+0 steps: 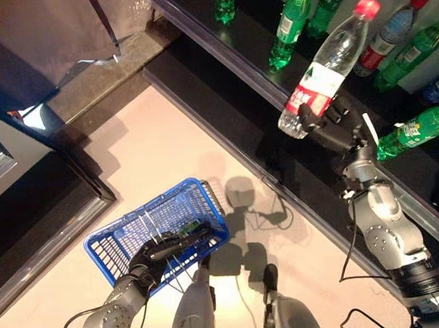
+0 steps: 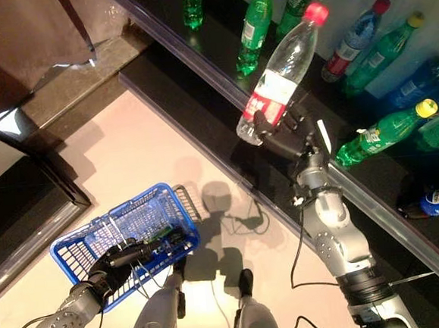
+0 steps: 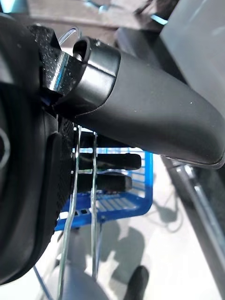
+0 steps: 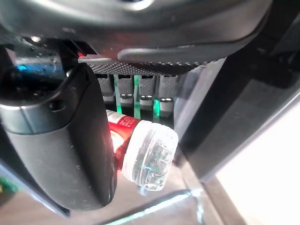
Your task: Pick up the drink and place into the basket.
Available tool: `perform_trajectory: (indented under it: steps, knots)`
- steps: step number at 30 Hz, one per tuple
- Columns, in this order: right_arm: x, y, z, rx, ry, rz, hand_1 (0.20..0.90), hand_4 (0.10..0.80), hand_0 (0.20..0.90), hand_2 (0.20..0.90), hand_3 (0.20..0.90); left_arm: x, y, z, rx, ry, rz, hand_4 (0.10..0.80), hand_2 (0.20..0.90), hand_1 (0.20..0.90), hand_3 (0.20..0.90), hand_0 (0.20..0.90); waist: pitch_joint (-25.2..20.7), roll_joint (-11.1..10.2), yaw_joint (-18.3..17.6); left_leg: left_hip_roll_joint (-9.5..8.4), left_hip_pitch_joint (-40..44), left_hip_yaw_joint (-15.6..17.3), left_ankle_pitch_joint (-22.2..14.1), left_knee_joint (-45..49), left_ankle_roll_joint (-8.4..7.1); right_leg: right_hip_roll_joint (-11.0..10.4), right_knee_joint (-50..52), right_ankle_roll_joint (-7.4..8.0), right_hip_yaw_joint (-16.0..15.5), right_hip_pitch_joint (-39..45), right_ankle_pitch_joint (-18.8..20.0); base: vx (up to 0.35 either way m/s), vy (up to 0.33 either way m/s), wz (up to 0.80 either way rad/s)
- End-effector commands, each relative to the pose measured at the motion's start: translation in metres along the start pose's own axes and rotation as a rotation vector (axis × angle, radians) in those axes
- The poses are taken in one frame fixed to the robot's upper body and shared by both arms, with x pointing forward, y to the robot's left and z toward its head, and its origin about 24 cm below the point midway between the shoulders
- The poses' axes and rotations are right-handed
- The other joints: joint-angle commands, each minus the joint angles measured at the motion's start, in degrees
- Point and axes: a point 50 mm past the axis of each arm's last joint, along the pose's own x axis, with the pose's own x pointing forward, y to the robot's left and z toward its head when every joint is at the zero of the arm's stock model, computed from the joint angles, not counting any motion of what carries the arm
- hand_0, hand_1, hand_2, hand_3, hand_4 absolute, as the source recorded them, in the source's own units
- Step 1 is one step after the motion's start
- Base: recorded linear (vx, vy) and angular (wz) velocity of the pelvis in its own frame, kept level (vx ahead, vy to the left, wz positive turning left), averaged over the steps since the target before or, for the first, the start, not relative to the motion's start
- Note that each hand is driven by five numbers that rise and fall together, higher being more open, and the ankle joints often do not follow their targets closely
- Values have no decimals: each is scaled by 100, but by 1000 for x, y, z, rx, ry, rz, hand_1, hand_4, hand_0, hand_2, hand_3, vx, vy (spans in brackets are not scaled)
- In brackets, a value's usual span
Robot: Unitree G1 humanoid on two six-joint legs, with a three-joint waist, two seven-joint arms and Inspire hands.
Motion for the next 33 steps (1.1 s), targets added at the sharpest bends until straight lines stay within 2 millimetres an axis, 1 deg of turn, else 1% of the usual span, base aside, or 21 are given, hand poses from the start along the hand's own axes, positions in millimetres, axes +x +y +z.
perform_trajectory:
  steps: [1, 3, 6, 9, 12, 15, 22, 28, 33]
  knots:
    - [-8, 24, 22, -16, -172, 160, 300, 100, 300, 300, 200, -23, -94, 14, -223, -153, -501, 100, 300, 300, 200, 300, -2152, 222, -152, 232, 888, 72, -1113, -20, -198, 50, 41, -54, -115, -220, 191, 18, 51, -2]
    - [-17, 31, 5, -10, -104, 176, 300, 100, 300, 300, 200, -30, -106, 18, -237, -154, -572, 100, 300, 300, 200, 300, -2193, 259, -138, 222, 910, 47, -1111, -20, -202, 35, 34, -46, -182, -173, 170, 20, 60, -1]
    - [-28, 37, -17, -49, -29, 201, 300, 100, 300, 300, 200, -37, -115, 18, -244, -150, -647, 100, 300, 300, 200, 300, -2224, 295, -110, 200, 937, 3, -1114, -20, -199, 13, 40, -37, -254, -125, 143, 23, 53, 2]
    - [-37, 40, -37, -85, 37, 211, 300, 100, 300, 300, 200, -41, -121, 18, -272, -126, -711, 100, 300, 300, 200, 300, -2248, 325, -84, 178, 961, -31, -1120, -20, -195, -9, 48, -32, -317, -87, 118, 28, 54, 7]
    - [-41, 43, -52, -104, 92, 202, 300, 100, 300, 300, 200, -46, -126, 17, -282, -108, -775, 100, 300, 300, 200, 300, -2268, 352, -52, 158, 984, -64, -1129, -20, -192, -26, 38, -31, -364, -40, 102, 40, 51, 3]
    - [-46, 46, -66, -102, 134, 194, 300, 100, 300, 300, 200, -51, -131, 11, -285, -67, -837, 100, 300, 300, 200, 300, -2288, 376, -13, 141, 990, -84, -1134, -20, -185, -49, 42, -19, -398, -22, 85, 42, 42, 5]
    - [-53, 49, -88, -170, 176, 182, 300, 100, 300, 300, 200, -57, -139, 1, -263, -20, -946, 100, 300, 300, 200, 300, -2260, 435, 41, 102, 1022, -139, -1153, -20, -155, -95, 72, -3, -433, 6, 62, 49, 38, 8]
    - [-57, 51, -113, -273, 239, 165, 300, 100, 300, 300, 200, -60, -149, -9, -285, 33, -1026, 100, 300, 300, 200, 300, -2231, 491, 81, 89, 1039, -183, -1163, -20, -141, -152, 115, 3, -421, 5, 35, 52, 34, 5]
    - [-62, 50, -128, -357, 278, 178, 300, 100, 300, 300, 200, -62, -157, -16, -294, 73, -1093, 100, 300, 300, 200, 300, -2172, 533, 102, 82, 990, -235, -1162, 3, -138, -191, 162, 7, -419, -37, 19, 0, 0, 0]
